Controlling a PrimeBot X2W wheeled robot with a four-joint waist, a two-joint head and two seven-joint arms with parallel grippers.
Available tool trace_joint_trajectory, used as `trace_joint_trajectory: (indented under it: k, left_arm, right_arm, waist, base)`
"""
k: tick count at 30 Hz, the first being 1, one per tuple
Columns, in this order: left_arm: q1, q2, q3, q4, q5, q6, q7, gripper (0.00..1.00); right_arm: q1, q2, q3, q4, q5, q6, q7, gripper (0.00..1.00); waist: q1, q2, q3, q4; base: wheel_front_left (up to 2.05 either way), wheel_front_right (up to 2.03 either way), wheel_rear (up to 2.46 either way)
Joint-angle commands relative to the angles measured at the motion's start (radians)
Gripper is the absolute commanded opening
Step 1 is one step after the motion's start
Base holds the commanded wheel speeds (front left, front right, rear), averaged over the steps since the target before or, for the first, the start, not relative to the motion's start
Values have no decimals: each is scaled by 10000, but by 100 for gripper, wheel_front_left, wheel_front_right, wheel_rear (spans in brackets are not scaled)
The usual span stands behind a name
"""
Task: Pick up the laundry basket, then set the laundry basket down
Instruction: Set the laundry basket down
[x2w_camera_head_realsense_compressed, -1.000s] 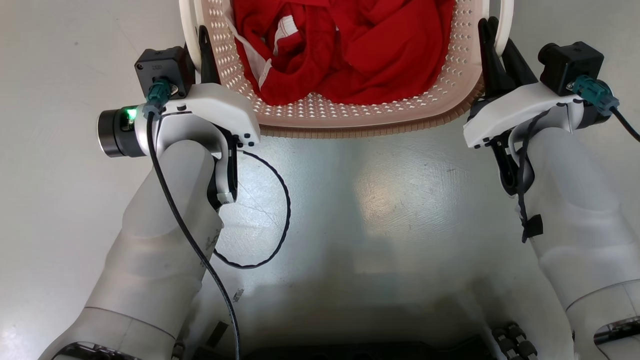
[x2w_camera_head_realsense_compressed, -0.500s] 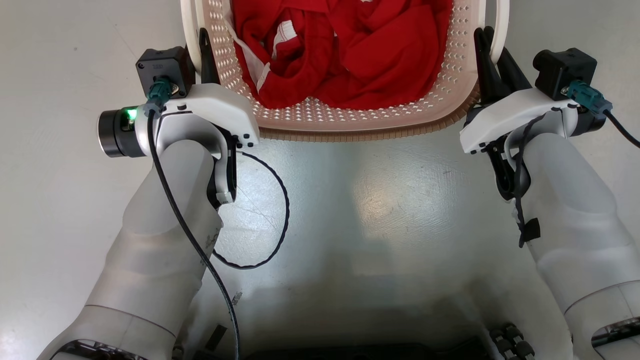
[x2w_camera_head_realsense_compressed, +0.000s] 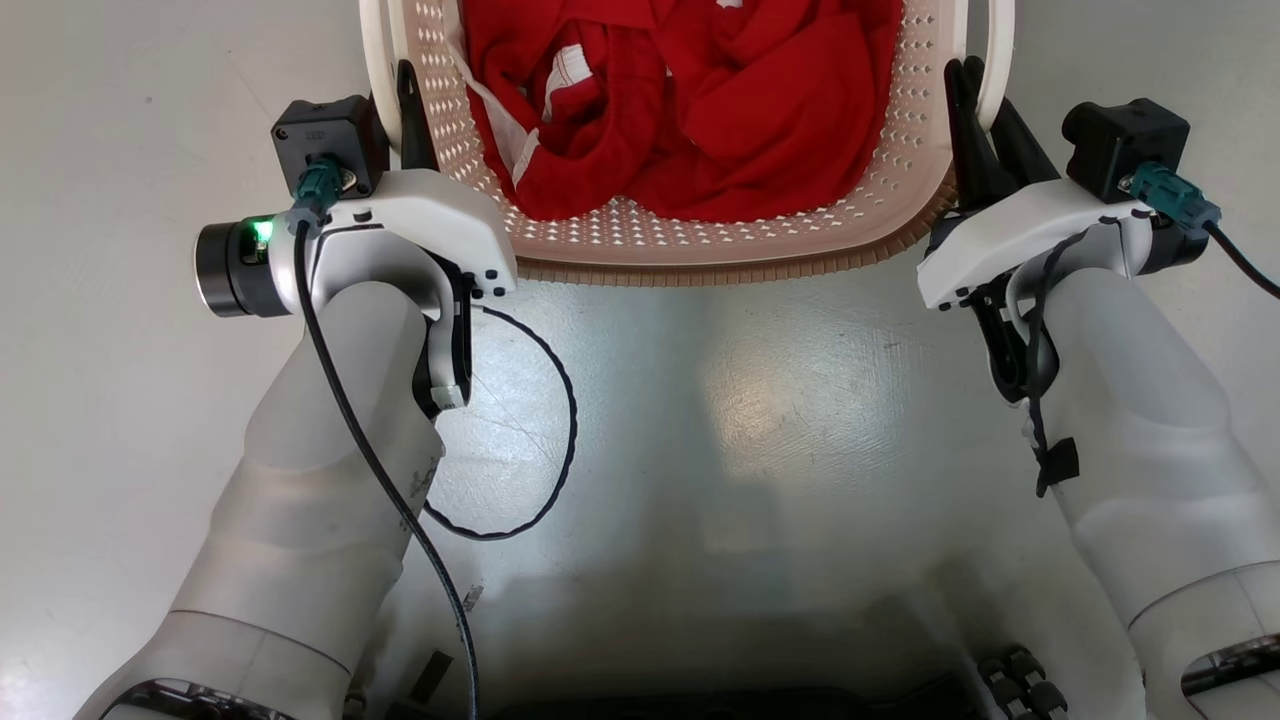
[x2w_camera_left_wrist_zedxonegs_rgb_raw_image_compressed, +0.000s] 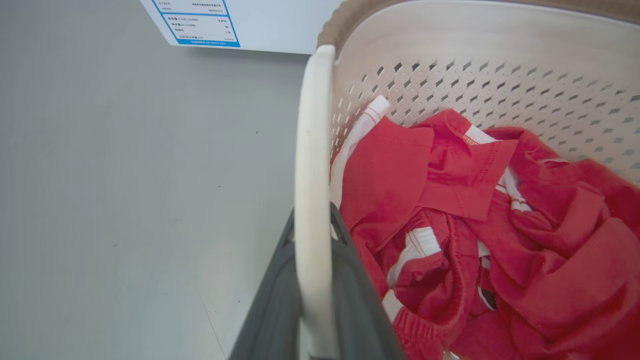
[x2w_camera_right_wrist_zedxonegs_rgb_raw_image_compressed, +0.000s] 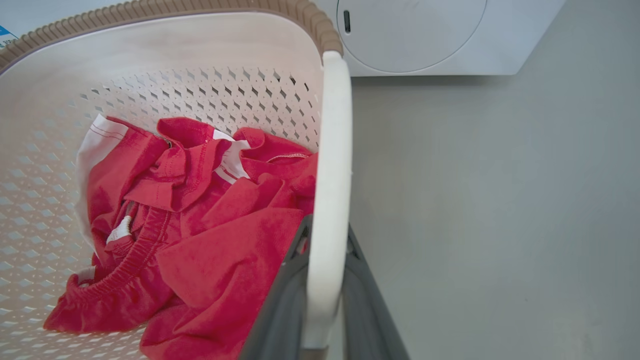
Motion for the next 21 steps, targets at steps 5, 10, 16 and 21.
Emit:
trace_joint_trajectory:
  k: [5,10,16,21]
  left_arm:
    - [12,-143,38,-172,155,-182,-21,0]
    - [-17,-143,61,-147,185,-181,-21,7]
    - [-6,-143,50,-134,159,-182,-21,25]
    - [-6,-143,14,-153,125,-174,-21,33]
  right_arm:
    - [782,531,462,122,15,163,273,0]
    - [758,531,446,98,52,163,273,0]
    - [744,531,430,103,61,163,273,3]
    - [707,531,393,133,37,163,273,11]
  waist:
    - [0,0,-10,-17]
    - [0,0,4,-36]
    - [0,0,-12,-23]
    - [0,0,-19,4]
  base:
    - [0,0,0]
    - [0,0,0]
    - [0,0,0]
    - [0,0,0]
